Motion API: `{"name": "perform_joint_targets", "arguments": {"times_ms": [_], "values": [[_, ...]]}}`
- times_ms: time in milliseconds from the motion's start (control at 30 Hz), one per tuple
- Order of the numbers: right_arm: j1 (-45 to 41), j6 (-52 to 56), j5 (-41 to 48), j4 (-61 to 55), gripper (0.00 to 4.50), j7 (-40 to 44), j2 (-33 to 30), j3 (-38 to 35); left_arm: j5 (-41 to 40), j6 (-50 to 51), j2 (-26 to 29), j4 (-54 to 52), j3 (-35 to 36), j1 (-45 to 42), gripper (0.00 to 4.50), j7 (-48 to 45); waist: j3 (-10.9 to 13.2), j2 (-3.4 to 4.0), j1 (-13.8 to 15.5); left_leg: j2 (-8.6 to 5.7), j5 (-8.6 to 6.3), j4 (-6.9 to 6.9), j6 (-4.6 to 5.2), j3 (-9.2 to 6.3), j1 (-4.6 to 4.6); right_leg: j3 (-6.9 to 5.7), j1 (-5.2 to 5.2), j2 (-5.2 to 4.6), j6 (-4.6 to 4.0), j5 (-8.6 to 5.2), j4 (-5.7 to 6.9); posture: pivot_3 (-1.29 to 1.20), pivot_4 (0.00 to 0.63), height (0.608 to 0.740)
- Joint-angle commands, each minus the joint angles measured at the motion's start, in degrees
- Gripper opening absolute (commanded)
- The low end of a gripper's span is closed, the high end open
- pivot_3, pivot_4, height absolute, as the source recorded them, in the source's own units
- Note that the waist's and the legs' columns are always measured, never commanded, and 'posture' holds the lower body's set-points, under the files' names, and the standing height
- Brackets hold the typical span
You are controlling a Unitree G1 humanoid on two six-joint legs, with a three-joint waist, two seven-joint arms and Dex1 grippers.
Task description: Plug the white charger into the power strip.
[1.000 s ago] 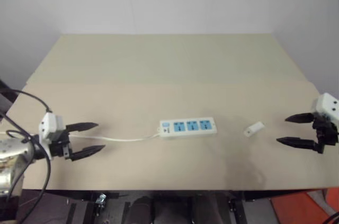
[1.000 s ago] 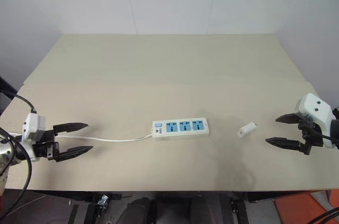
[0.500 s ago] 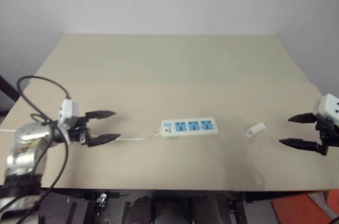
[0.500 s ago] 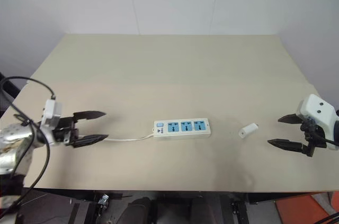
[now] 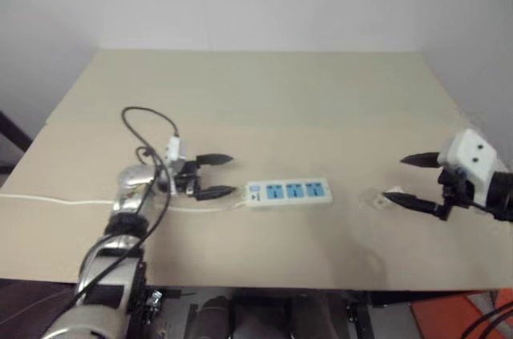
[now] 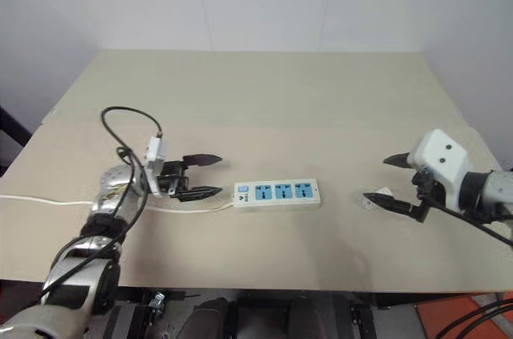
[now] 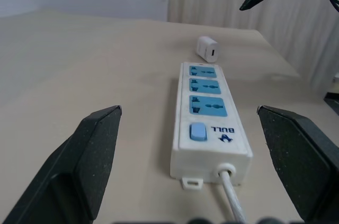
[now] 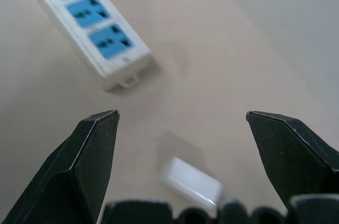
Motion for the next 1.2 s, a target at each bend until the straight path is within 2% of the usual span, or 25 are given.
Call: {"name": "perform_joint_targets", "arguments": {"times_ms": [33, 300, 467, 933, 1033, 1100, 1200], "values": [[1.88, 1.91, 0.73, -3.39, 4.50, -2.22, 0.22, -3.54, 1.87, -5.17, -1.07, 5.79, -2.30, -3.21, 4.47, -0.79, 0.00, -0.01, 0.13, -0.01, 0.00, 0.00, 0.00, 0.00, -0.01, 0.00, 0.00, -0.01, 0.01, 0.00, 0.00, 0.00, 0.150, 0.740], [5.78, 3.28, 1.05, -6.68, 4.50, -4.47, 0.57, -6.31, 3.73, -9.84, -2.88, 12.24, -5.97, -4.91, 4.47, -0.79, 0.02, -0.03, -0.02, 0.01, 0.00, 0.02, 0.01, -0.02, 0.02, 0.01, 0.00, 0.02, 0.01, 0.01, 0.04, 0.00, 0.150, 0.740], [5.73, 4.30, 1.88, -7.61, 4.50, -6.02, 1.13, -6.77, 7.21, -15.99, -5.43, 15.99, -4.32, -5.44, 4.47, 1.02, 0.03, -0.05, 0.19, 0.00, 0.00, 0.03, 0.01, -0.03, -0.01, 0.00, 0.00, 0.01, 0.02, 0.01, 0.02, 0.00, 0.150, 0.740], [6.16, 4.09, 1.57, -7.25, 4.50, -7.14, 1.07, -5.87, 11.10, -15.60, -8.70, 18.82, -1.79, -6.87, 4.47, 3.37, 0.04, -0.08, 0.38, 0.00, 0.00, 0.03, 0.01, -0.05, -0.01, -0.02, 0.00, 0.03, 0.02, 0.00, 0.02, 0.00, 0.150, 0.740], [5.97, 4.03, 1.51, -7.07, 4.50, -7.46, 1.07, -5.76, 12.35, -16.40, -8.64, 19.12, -1.88, -6.38, 3.91, 3.65, 0.04, -0.08, 0.39, 0.00, 0.00, 0.04, 0.01, -0.05, 0.00, -0.02, 0.00, 0.03, 0.02, 0.01, 0.03, 0.00, 0.150, 0.740], [5.74, 4.00, 1.53, -7.03, 4.50, -7.63, 1.09, -5.48, 13.30, -17.45, -8.67, 19.15, -2.11, -6.10, 3.33, 4.50, 0.04, -0.07, 0.44, 0.00, 0.00, 0.04, 0.01, -0.05, 0.00, -0.02, 0.01, 0.02, 0.02, 0.00, 0.03, 0.00, 0.150, 0.740], [5.25, 3.60, 1.16, -6.64, 4.50, -7.56, 0.60, -4.66, 14.10, -17.90, -8.84, 19.16, -2.14, -6.04, 3.28, 5.72, 0.04, -0.08, 0.50, 0.00, 0.00, 0.04, 0.01, -0.05, 0.03, -0.02, 0.05, 0.02, 0.02, 0.01, 0.02, 0.00, 0.150, 0.740]]}}
